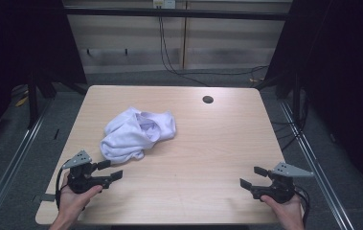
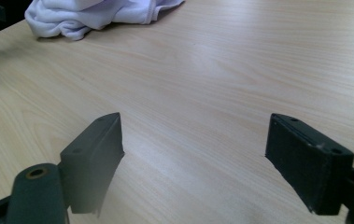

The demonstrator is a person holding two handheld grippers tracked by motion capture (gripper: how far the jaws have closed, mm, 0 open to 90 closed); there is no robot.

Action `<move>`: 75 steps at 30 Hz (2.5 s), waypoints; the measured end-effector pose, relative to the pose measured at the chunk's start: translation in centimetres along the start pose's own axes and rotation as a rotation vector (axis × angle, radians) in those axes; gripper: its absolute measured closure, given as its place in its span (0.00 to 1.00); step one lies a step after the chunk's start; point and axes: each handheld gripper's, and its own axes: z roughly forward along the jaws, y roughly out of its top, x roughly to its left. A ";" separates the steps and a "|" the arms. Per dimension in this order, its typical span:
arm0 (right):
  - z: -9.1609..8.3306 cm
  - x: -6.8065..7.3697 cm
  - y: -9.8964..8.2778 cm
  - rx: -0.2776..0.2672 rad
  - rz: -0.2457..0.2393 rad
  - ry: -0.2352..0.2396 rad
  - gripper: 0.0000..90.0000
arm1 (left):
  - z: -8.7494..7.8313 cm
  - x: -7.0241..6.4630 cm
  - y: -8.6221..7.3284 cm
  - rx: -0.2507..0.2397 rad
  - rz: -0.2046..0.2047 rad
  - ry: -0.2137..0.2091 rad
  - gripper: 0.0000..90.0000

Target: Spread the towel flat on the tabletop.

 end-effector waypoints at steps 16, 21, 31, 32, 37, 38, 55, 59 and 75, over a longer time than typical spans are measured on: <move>0.5 0.1 0.0 0.027 -0.021 0.059 0.21 | 3.0 6.7 6.6 -0.010 0.026 0.046 0.51; 0.7 0.1 -0.1 0.040 -0.022 0.068 0.21 | 5.7 9.0 5.8 0.093 -0.020 0.124 0.37; 0.8 0.1 -0.1 0.054 -0.021 0.093 0.26 | 7.5 7.8 3.4 0.184 0.026 0.022 0.76; 0.8 0.1 -0.1 0.054 -0.021 0.093 0.26 | 7.5 7.6 3.4 0.189 0.033 0.020 0.76; 1.1 0.5 0.0 0.060 -0.022 0.112 0.41 | 7.7 6.0 2.8 0.190 0.024 -0.006 0.80; 1.2 0.6 0.1 0.063 -0.022 0.107 0.41 | 7.8 5.3 2.8 0.201 0.028 -0.033 0.80; 3.4 3.7 1.9 0.076 -0.084 0.255 0.66 | 7.6 -5.8 -0.3 0.304 0.144 -0.275 0.77; 4.2 4.6 3.0 0.057 -0.095 0.310 0.77 | 6.3 -6.9 0.4 0.260 0.173 -0.321 0.66; 13.4 7.9 7.3 0.175 -0.197 0.367 0.51 | 11.3 -3.6 2.6 0.240 0.146 -0.220 0.50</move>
